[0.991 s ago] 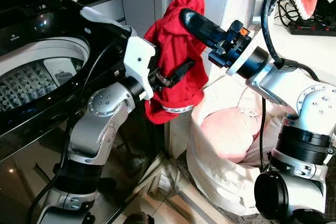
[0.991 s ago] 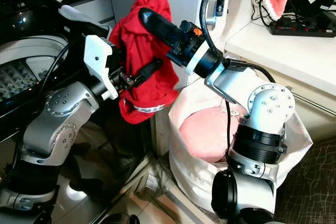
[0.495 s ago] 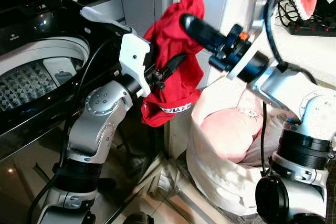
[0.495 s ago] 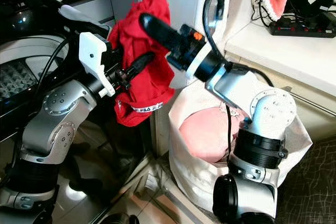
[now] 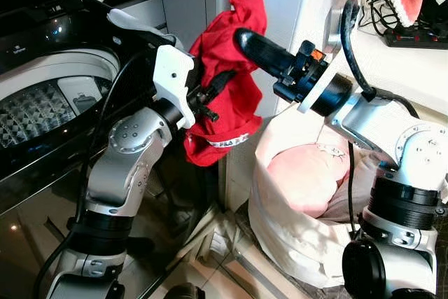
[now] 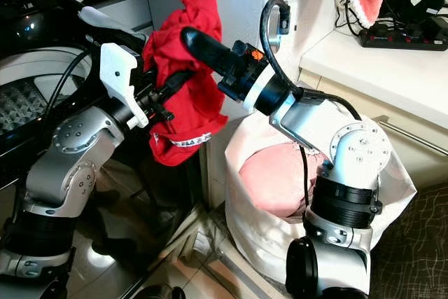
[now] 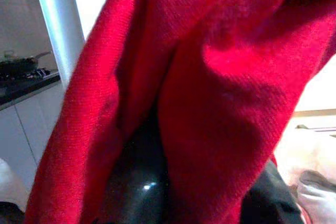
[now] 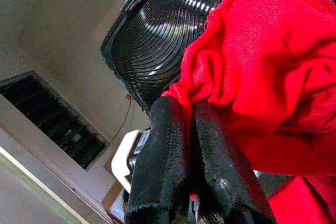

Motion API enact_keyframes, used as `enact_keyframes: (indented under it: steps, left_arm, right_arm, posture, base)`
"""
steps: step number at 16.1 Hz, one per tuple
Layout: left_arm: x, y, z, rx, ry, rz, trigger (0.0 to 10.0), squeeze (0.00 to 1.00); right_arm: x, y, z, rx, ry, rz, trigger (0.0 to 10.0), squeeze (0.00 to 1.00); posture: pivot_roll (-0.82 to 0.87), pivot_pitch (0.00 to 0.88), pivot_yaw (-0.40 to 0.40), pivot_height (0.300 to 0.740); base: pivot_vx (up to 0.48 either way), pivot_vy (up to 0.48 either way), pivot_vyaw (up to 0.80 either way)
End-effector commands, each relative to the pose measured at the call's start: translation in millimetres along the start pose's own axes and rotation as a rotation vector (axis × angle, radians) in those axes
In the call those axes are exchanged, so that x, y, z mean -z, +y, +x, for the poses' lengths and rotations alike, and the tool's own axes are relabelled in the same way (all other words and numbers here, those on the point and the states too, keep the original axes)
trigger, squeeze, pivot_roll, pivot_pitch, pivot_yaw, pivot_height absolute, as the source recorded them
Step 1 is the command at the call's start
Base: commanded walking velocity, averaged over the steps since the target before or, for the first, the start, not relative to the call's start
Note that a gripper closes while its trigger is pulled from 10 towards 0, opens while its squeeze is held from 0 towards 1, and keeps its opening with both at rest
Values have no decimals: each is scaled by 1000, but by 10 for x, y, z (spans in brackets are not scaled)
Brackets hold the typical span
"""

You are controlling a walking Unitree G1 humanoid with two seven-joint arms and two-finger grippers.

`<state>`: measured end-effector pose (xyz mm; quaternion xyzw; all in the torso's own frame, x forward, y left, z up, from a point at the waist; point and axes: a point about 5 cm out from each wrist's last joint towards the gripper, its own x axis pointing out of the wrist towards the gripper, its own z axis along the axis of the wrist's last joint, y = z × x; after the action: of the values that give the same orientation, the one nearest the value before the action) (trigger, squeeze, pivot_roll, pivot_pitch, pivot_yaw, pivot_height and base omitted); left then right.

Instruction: Clothes washing

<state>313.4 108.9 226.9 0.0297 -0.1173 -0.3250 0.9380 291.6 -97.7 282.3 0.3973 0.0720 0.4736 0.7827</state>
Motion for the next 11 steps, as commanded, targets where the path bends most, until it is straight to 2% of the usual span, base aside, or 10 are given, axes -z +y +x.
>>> enact_keyframes:
  steps: [1,3,4,5,6,8,10,11]
  left_arm:
    - [-55,59,-2,-18,-21,20,0,0]
    - [-56,94,-10,-30,-18,27,0,0]
    - [-58,145,-20,-46,-13,36,0,0]
    - [-58,160,-24,-51,-11,40,0,0]
    - [-60,207,-42,-68,-5,53,0,0]
    - [-78,325,-70,-115,10,100,0,0]
    - [-142,556,-110,-215,36,210,0,0]
    - [-236,803,-160,-349,39,287,0,0]
  right_arm:
    - [-1,67,4,-19,3,-22,0,0]
    - [0,72,7,-21,11,-28,0,0]
    - [0,97,9,-39,15,-41,0,620]
    - [-1,105,8,-45,16,-45,4471,1000]
    - [-3,131,4,-75,10,-33,10000,1000]
    - [-4,160,-15,-89,25,-65,10000,1000]
    - [-16,174,-33,-70,31,-132,10000,1000]
    - [-29,168,-44,-50,22,-165,10000,0]
  posture:
    - [27,0,10,740]
    - [26,0,10,740]
    - [26,0,11,740]
    - [24,0,12,740]
    - [22,0,14,740]
    - [22,0,14,740]
    - [17,0,19,740]
    - [17,0,19,740]
  base:
    - [0,0,0]
    - [0,0,0]
    - [0,0,0]
    - [0,0,0]
    - [0,0,0]
    - [0,0,0]
    - [0,0,0]
    - [0,0,0]
